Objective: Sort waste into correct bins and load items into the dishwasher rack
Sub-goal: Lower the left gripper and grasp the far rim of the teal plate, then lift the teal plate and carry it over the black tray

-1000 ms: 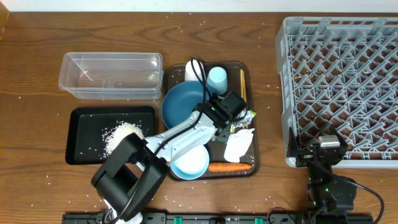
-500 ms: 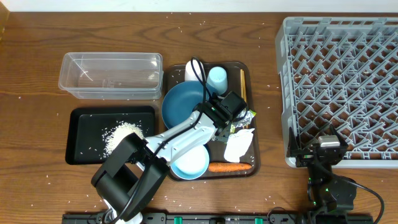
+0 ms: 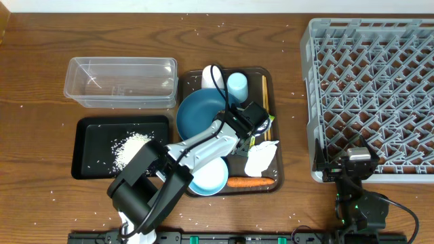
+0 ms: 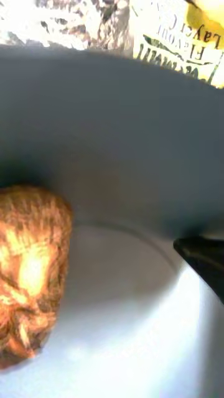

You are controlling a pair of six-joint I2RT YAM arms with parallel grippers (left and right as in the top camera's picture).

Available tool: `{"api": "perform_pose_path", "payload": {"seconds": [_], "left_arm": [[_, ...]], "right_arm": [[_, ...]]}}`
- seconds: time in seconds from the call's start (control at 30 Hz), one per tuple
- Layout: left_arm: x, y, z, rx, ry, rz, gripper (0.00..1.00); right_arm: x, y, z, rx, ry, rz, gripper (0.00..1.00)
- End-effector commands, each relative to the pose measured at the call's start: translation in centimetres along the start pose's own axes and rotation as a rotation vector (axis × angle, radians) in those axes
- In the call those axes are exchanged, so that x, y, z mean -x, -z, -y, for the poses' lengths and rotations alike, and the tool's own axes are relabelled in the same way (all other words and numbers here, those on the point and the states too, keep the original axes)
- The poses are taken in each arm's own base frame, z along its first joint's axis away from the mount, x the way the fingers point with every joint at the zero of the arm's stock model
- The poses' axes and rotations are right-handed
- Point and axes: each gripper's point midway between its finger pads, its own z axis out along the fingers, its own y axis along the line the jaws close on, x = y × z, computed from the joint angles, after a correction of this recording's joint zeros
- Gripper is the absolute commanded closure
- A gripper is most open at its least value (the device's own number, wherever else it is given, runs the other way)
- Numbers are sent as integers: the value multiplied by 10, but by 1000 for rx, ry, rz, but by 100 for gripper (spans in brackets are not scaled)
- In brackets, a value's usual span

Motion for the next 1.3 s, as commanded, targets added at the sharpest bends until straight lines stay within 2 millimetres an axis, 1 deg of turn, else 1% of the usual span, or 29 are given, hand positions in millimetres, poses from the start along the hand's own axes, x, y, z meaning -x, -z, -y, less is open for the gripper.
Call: {"api": "perform_pose_path", "payload": {"seconds": [0.0,0.03,0.13,0.23,0.3,0.33,0.4,0.53,0.6,1.07,1.27], "left_arm": [[-3,-3,-2,11,11,-9,65],[-3,-3,-2,11,11,-9,66],[-3,-2,-2,11,12,-8,73],[-2,1,-2,7,13,-3,76],[-1,4,-2,3,14,3,80],[-1,6,-1,-3,15,6,81],[1,12,1,-19,18,17,88],[8,28,3,-50,25,54,90],[12,35,4,-62,29,75,94],[26,77,6,-137,48,175,94],[31,88,7,-157,54,209,94]], "right_arm": [[-2,0,2,-8,5,-6,1],[-2,0,2,-8,5,-6,1],[-2,0,2,-8,5,-6,1],[-2,0,2,-8,5,-6,1],[-2,0,2,-8,5,-6,1],[-2,0,2,-8,5,-6,1],[-2,0,2,-8,5,-6,1],[-2,0,2,-7,5,-6,1],[-2,0,2,-8,5,-6,1],[-2,0,2,-8,5,-6,1],[-2,0,2,-8,5,-6,1]]}}
